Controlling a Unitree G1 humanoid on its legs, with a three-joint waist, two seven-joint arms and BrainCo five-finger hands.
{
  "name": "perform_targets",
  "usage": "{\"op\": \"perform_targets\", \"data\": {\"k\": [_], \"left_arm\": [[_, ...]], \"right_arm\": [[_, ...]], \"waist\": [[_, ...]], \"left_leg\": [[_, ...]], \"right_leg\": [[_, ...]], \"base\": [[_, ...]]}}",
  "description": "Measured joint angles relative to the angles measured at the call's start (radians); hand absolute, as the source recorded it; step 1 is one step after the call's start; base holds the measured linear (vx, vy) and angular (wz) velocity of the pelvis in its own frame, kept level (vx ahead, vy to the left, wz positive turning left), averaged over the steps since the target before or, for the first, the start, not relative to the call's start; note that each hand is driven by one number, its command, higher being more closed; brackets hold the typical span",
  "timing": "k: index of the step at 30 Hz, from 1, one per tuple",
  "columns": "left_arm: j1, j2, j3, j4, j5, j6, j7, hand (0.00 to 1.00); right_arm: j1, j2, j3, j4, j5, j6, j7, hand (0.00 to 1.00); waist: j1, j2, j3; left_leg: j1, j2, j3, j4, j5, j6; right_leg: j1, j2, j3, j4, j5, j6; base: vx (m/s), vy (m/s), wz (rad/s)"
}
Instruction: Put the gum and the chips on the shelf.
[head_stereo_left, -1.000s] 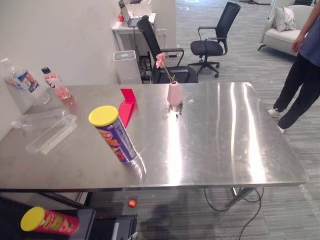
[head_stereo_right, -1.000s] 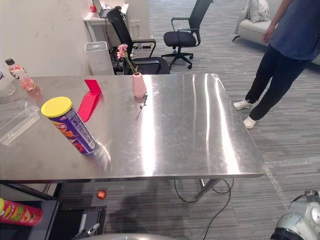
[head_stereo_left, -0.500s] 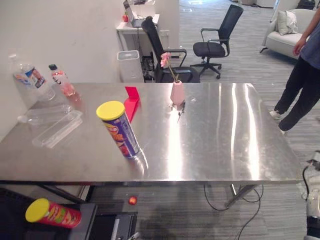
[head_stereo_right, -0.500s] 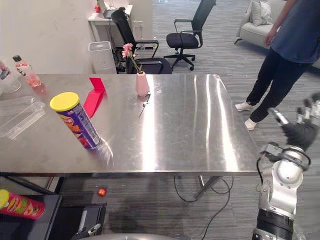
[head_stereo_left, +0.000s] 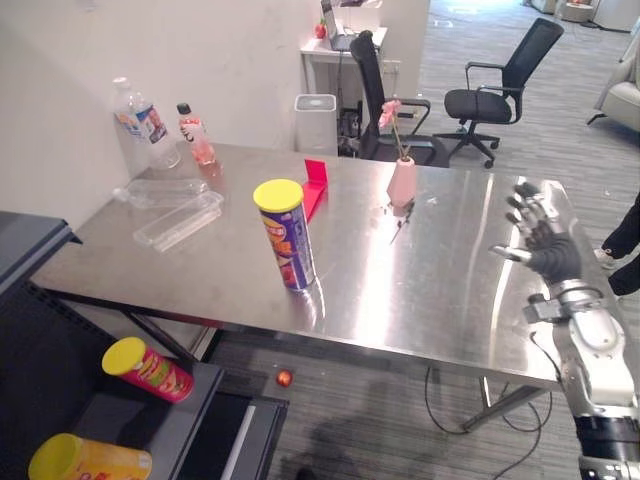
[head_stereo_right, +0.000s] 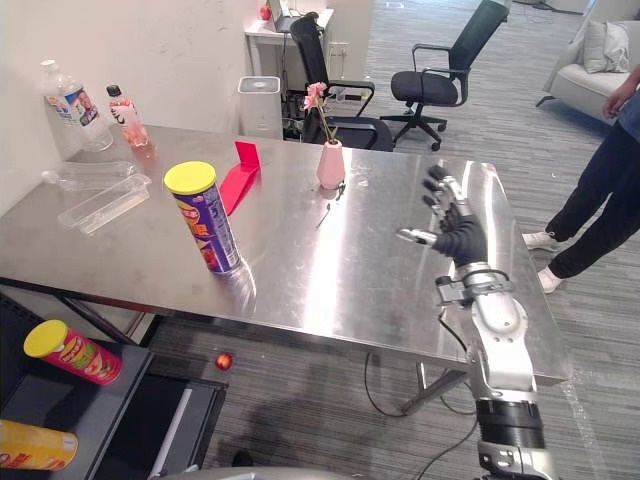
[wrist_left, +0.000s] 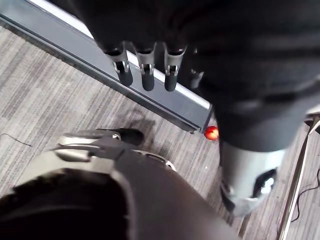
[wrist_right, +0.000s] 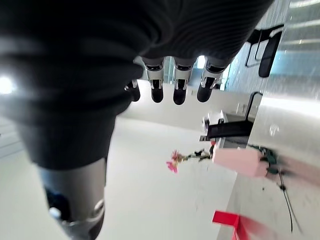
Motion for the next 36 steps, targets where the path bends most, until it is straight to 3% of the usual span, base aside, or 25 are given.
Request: {"op": "perform_targets", "data": {"k": [8,20,36], "left_arm": [[0.005,0.001,-0.02,-0.013,-0.002,-0.02,0.0,0.0],[0.005,0.0,-0.04,-0.042,-0.019,-0.042,0.0,0.0],[0.004,0.013,-0.06,-0.068,-0.019,-0.061,-0.001,0.0]], "right_arm": [[-0.078,-0.002,0.121,-0.004,0.001,0.033,0.049,0.0],[-0.169,-0.002,0.251,-0.01,0.0,0.044,0.079,0.0],[-0.263,0.04,0.388,0.071,-0.025,0.047,0.077,0.0]], "waist": [[0.025,0.0,0.017],[0.063,0.012,0.037],[0.115,-0.007,0.05]], "left_leg": [[-0.012,-0.001,-0.034,0.0,0.014,0.002],[-0.043,0.026,-0.094,0.0,0.052,-0.008],[-0.062,0.033,-0.15,0.0,0.071,-0.01]], "right_leg": [[0.016,0.004,-0.035,-0.008,0.001,0.001],[0.014,0.036,-0.074,0.008,-0.006,-0.01],[0.033,0.053,-0.123,0.006,-0.005,-0.009]], "base": [[-0.01,-0.012,0.13],[-0.04,-0.029,0.13],[-0.02,-0.02,0.1]]}}
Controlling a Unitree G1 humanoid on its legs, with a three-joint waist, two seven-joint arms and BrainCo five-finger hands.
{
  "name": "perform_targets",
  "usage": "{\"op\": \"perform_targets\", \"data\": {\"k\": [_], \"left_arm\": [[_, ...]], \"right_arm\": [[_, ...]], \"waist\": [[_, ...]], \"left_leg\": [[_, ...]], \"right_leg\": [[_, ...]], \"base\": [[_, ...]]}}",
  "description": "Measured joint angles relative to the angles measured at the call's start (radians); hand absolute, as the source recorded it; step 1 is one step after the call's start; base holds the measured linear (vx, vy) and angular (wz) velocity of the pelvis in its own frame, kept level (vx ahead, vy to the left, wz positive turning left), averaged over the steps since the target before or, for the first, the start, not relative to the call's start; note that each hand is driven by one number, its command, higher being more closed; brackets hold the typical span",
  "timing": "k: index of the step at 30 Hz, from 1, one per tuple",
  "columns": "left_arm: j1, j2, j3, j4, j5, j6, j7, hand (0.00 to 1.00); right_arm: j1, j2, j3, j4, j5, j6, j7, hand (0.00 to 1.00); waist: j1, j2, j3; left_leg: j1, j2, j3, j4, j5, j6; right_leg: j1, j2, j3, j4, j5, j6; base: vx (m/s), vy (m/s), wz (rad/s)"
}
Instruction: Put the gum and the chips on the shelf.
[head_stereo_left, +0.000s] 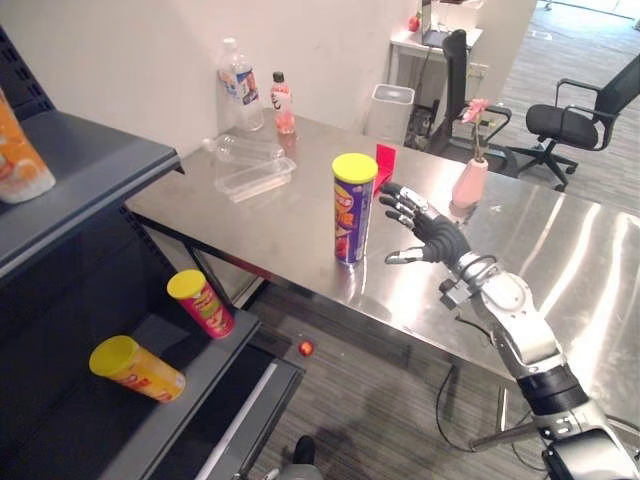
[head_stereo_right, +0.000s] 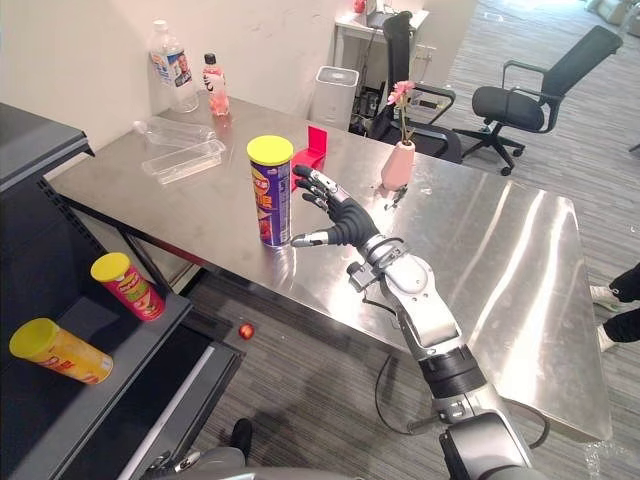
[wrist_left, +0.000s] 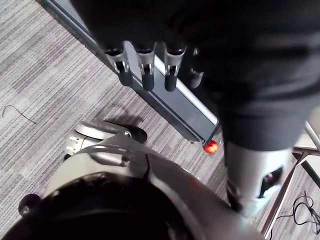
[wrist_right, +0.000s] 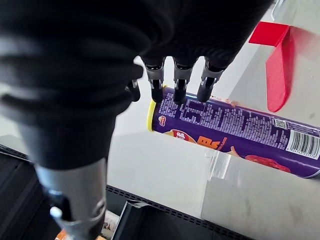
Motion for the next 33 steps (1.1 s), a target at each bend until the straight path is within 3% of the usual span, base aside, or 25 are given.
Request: {"op": "perform_targets", "data": {"k": [11,17,22,33], "left_arm": [[0.0,-0.001,-0.008,-0.01,0.0,0.0,-0.005,0.0],[0.0,-0.002,-0.009,-0.01,0.0,0.0,-0.005,0.0],[0.001,-0.002,-0.006,-0.01,0.0,-0.002,-0.009,0.0],[0.001,0.005,-0.006,-0.009,0.0,-0.003,-0.01,0.0]], "right_arm": [[-0.033,0.026,0.006,0.105,-0.037,-0.007,-0.101,0.0],[-0.036,0.03,-0.024,0.057,-0.035,-0.008,-0.097,0.0],[-0.013,0.016,-0.053,-0.079,-0.033,-0.01,-0.052,0.0],[0.041,-0.005,-0.054,-0.088,-0.033,-0.008,-0.051,0.0]], "waist": [[0.018,0.01,0.01],[0.017,0.012,0.011],[0.017,0.011,0.012],[0.016,0.004,0.017]], "left_leg": [[0.0,-0.009,-0.022,0.0,0.003,0.0],[-0.001,-0.004,-0.019,0.0,0.003,0.0],[-0.001,0.002,0.0,0.0,0.0,-0.003],[0.001,0.011,0.011,0.0,-0.001,-0.005]], "right_leg": [[0.016,-0.004,-0.025,-0.002,-0.002,0.003],[0.013,0.0,-0.021,-0.003,-0.002,0.002],[0.0,0.001,0.0,0.0,-0.002,0.002],[-0.006,0.003,0.014,0.005,-0.003,0.001]], "base": [[0.0,-0.005,0.06],[0.0,-0.008,-0.01],[0.01,-0.016,-0.1],[0.0,-0.01,-0.04]]}}
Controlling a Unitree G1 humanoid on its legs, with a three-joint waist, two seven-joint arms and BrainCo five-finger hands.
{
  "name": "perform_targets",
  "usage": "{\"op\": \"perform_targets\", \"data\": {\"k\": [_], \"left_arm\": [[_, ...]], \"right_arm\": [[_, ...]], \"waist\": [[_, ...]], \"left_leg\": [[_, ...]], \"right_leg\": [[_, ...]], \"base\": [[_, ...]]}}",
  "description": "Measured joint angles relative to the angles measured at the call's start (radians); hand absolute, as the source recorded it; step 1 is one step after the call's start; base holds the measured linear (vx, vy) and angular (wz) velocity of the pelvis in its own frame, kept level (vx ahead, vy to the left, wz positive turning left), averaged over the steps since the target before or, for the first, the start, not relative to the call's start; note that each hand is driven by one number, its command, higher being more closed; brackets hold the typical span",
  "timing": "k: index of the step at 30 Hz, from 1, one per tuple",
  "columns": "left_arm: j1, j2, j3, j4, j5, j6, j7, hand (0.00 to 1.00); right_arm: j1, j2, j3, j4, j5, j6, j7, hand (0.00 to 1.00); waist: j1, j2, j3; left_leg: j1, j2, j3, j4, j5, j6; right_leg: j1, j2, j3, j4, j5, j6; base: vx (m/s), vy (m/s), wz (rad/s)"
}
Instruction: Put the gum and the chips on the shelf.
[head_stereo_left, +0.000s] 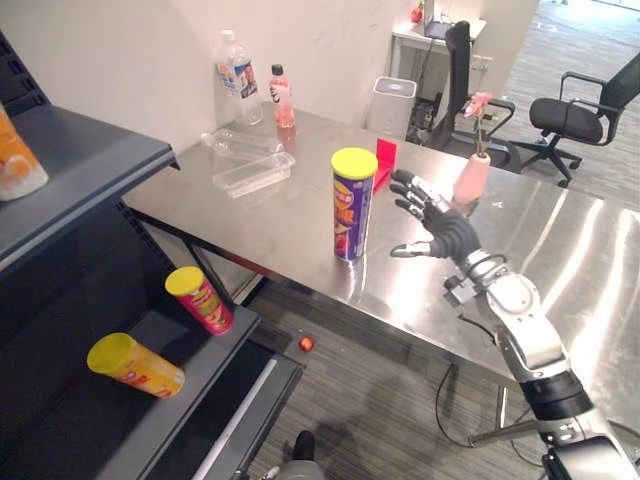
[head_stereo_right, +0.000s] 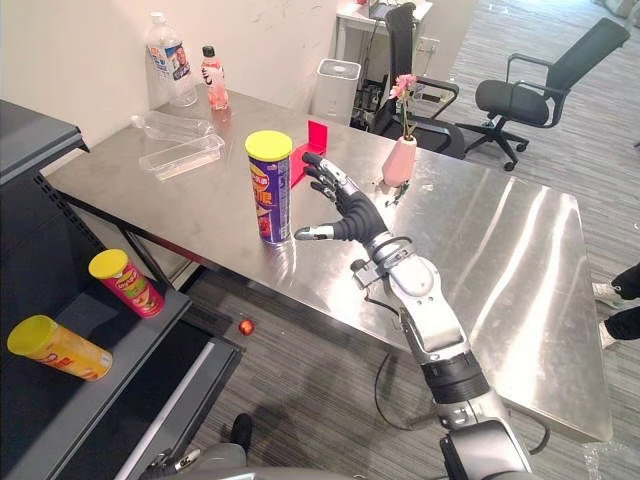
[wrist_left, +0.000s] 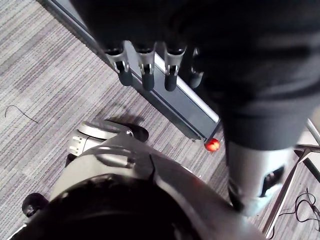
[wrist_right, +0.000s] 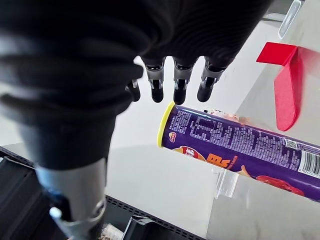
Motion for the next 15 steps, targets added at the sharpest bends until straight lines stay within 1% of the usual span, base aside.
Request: {"op": "perform_targets", "data": {"k": [8,11,15], "left_arm": [[0.0,0.009,-0.032,0.005,0.0,0.005,0.0,0.0],[0.0,0.009,-0.032,0.004,0.001,0.012,0.0,0.0],[0.0,0.006,-0.034,0.002,0.001,0.012,0.0,0.0]], "right_arm": [[-0.001,-0.002,-0.001,0.033,-0.002,0.0,-0.027,0.0],[-0.007,-0.001,-0.007,0.1,-0.004,-0.005,-0.031,0.0],[-0.013,-0.001,-0.022,0.167,-0.037,-0.007,-0.062,0.0]], "waist": [[0.003,-0.003,0.003],[0.002,0.004,0.007],[0.0,0.013,0.014]], "left_leg": [[-0.001,-0.001,-0.002,0.0,0.001,0.001],[-0.001,-0.007,-0.005,0.0,0.002,0.001],[-0.001,-0.018,-0.017,0.0,0.002,0.002]], "right_leg": [[-0.009,-0.002,0.0,0.015,-0.005,-0.002],[-0.006,-0.003,-0.006,0.015,-0.005,-0.001],[0.004,-0.012,-0.019,0.012,-0.006,0.003]], "base": [[0.0,0.0,0.0],[-0.01,-0.005,0.03],[0.01,-0.004,0.08]]}}
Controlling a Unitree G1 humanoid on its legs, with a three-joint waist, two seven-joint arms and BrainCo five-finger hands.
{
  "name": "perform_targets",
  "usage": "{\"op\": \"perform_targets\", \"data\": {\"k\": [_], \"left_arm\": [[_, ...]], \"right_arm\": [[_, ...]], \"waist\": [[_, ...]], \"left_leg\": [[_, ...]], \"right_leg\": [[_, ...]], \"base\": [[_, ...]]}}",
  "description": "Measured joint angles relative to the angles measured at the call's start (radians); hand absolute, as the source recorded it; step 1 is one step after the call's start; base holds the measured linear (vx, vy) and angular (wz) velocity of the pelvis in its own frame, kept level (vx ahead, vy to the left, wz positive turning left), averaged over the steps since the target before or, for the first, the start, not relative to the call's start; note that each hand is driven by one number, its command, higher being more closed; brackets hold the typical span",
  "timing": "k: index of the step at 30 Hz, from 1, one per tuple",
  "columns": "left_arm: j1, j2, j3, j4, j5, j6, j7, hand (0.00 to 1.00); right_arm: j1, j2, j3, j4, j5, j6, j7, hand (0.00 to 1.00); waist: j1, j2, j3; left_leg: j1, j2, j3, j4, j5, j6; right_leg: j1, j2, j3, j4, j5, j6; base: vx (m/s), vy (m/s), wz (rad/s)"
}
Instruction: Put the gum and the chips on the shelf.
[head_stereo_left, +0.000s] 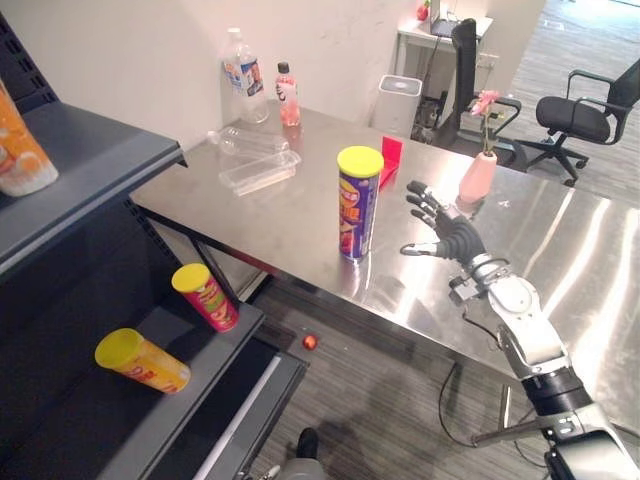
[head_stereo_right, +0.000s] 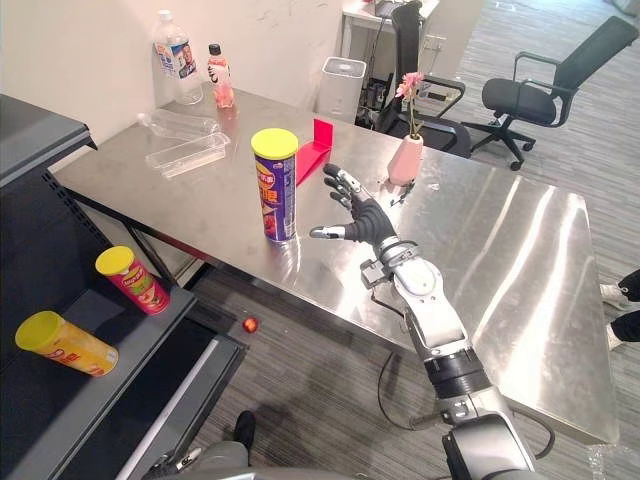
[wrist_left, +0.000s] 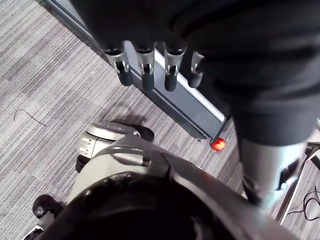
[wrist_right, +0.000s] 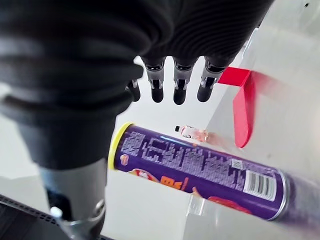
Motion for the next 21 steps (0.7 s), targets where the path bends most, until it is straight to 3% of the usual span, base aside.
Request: {"op": "perform_targets", "data": {"k": [21], "left_arm": [[0.0,-0.006,-0.034,-0.027,0.0,0.012,-0.02,0.0]], "right_arm": [[-0.135,0.002,-0.008,0.201,-0.007,-0.007,-0.039,0.0]], "waist": [[0.011,0.041,0.03]], "left_leg": [[-0.009,-0.02,-0.026,0.004,0.004,0.006]], "right_leg": [[0.01,-0.013,-0.033,-0.001,-0.004,0.008]], "base": [[0.01,-0.011,0.04]]}}
